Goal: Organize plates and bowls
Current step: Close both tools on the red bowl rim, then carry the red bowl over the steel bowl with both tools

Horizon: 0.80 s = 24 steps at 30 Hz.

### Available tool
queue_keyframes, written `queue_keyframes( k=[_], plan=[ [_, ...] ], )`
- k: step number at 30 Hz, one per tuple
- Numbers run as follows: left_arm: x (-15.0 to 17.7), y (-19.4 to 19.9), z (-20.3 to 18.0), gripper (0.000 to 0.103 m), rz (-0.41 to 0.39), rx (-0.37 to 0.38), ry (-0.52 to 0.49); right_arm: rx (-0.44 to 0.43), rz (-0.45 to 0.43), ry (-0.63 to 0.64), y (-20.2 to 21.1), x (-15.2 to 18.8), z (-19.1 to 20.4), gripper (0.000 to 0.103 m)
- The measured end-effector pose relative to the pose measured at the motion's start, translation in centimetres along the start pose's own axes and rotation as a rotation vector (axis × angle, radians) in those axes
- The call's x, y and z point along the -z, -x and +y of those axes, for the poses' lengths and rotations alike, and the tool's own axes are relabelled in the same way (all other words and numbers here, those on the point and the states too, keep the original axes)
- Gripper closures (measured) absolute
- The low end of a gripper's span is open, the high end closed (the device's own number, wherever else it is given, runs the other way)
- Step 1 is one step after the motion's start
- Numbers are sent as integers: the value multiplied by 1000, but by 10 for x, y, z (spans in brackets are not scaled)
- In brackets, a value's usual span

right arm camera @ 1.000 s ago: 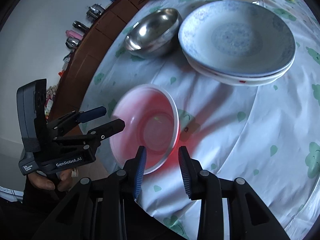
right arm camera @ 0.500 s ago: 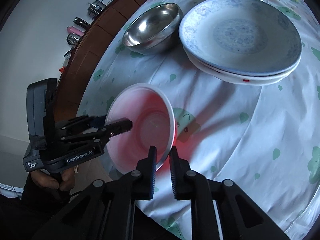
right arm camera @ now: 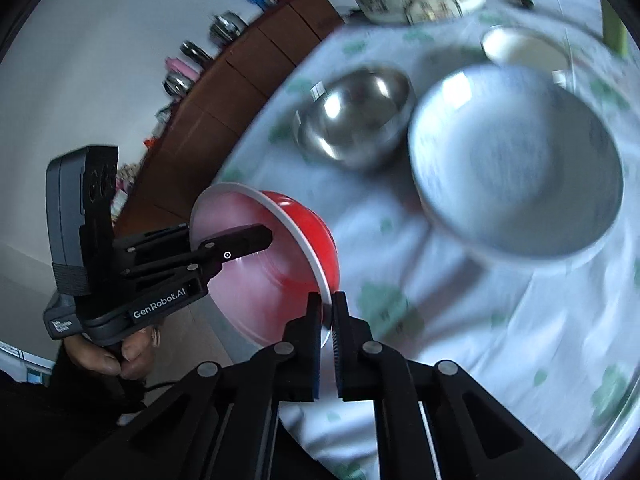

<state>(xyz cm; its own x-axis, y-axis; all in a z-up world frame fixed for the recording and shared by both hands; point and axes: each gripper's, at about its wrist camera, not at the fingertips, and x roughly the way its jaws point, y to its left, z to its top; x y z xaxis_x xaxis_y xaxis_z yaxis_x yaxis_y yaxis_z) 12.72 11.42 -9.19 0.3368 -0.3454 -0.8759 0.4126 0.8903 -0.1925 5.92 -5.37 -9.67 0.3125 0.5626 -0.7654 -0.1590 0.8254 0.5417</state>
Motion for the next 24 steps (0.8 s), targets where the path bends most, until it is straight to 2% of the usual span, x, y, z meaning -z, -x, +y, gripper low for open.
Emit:
queue_keyframes(
  k=[5,10,16,24],
  plan=[
    [-43,7,16,94,-66,18,32,9,-72,49,12,-43,10,97],
    [-73,0,21,94,-80,-2,20,42,-105,75,11,-76,11,97],
    [-97,-26,22,94,-43,-44,-2,35,-125,-25,-2,-106,-18,97],
    [-110,-54,24,93,5,-97,-13,40,-113,-91,-23,-116,-38,97]
  ],
)
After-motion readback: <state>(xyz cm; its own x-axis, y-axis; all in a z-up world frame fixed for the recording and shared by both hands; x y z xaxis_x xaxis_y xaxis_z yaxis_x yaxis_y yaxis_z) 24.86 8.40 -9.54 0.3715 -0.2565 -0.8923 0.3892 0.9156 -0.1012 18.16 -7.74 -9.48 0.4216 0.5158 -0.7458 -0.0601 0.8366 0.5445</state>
